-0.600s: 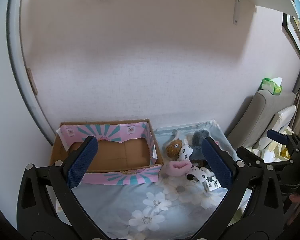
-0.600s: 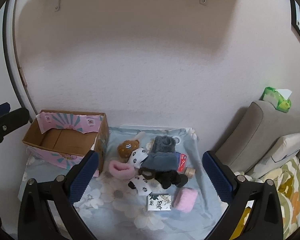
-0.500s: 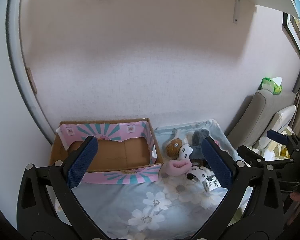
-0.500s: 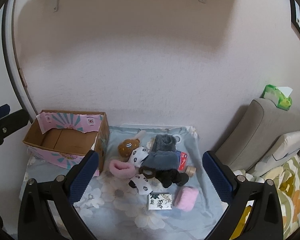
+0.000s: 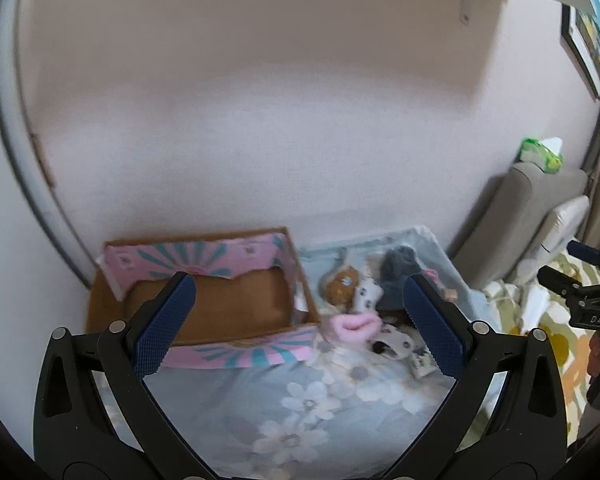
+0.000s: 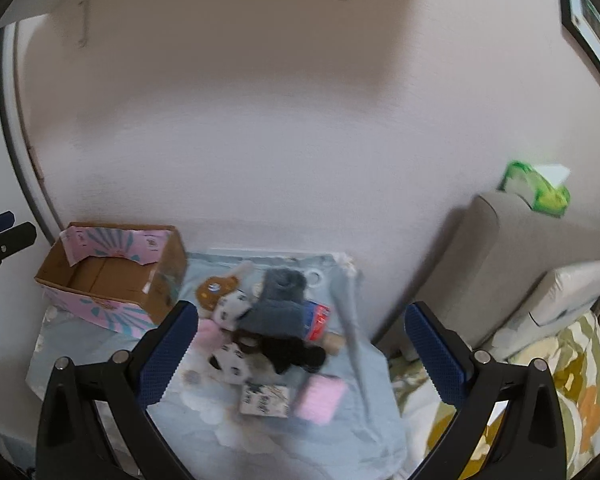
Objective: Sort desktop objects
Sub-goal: 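Move both tools toward the pile of soft items on the sheet, then grasp the pink fuzzy slipper with left tool while right tool grasps the pink fuzzy pad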
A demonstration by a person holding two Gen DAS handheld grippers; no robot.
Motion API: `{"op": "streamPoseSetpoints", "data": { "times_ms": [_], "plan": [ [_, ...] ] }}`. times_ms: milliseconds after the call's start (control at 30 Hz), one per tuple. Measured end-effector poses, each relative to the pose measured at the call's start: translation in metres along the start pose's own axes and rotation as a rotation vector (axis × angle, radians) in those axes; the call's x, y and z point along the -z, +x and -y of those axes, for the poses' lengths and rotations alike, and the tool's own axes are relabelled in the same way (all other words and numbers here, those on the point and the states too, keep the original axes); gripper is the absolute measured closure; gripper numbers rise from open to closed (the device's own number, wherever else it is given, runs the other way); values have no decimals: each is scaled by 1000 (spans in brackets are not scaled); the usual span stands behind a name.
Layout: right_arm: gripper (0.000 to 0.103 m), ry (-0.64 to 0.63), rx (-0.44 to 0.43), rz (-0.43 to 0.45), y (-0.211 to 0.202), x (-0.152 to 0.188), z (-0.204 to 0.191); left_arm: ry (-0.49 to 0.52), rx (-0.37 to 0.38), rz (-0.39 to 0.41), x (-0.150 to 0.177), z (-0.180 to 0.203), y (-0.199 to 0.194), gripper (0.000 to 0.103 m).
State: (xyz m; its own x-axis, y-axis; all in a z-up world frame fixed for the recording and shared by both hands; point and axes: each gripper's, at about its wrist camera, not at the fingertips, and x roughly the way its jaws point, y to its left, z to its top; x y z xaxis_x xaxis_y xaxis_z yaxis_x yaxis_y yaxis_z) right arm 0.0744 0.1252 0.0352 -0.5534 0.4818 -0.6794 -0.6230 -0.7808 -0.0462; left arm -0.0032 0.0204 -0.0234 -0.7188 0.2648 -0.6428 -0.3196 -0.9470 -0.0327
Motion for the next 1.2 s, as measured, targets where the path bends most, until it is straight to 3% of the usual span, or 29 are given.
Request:
{"op": "streamPoseSetpoints", "data": {
  "times_ms": [267,367,533,667,833,1100,1133,1200],
  "plan": [
    [0,2,-16,-86,20,33,24,35,126,-52,44,51,49,5],
    [0,10,-34,-122,34,46,29,-4,103,-113,67,69,80,12],
    [4,42,-78,-139,66,75,35,-106,44,-158,96,79,132,13],
    [14,67,-66,-177,100,95,35,-164,25,-193,111,81,170,13],
    [29,129,-63,-244,143,109,39,-259,-15,-231,116,80,206,13],
    [29,150,-79,-297,167,121,43,-358,-42,-252,121,69,232,13],
    [31,152,-79,-304,169,123,43,-361,-42,-255,121,70,233,14],
    [39,158,-89,-317,173,126,43,-373,-23,-252,122,70,235,28]
  ]
}}
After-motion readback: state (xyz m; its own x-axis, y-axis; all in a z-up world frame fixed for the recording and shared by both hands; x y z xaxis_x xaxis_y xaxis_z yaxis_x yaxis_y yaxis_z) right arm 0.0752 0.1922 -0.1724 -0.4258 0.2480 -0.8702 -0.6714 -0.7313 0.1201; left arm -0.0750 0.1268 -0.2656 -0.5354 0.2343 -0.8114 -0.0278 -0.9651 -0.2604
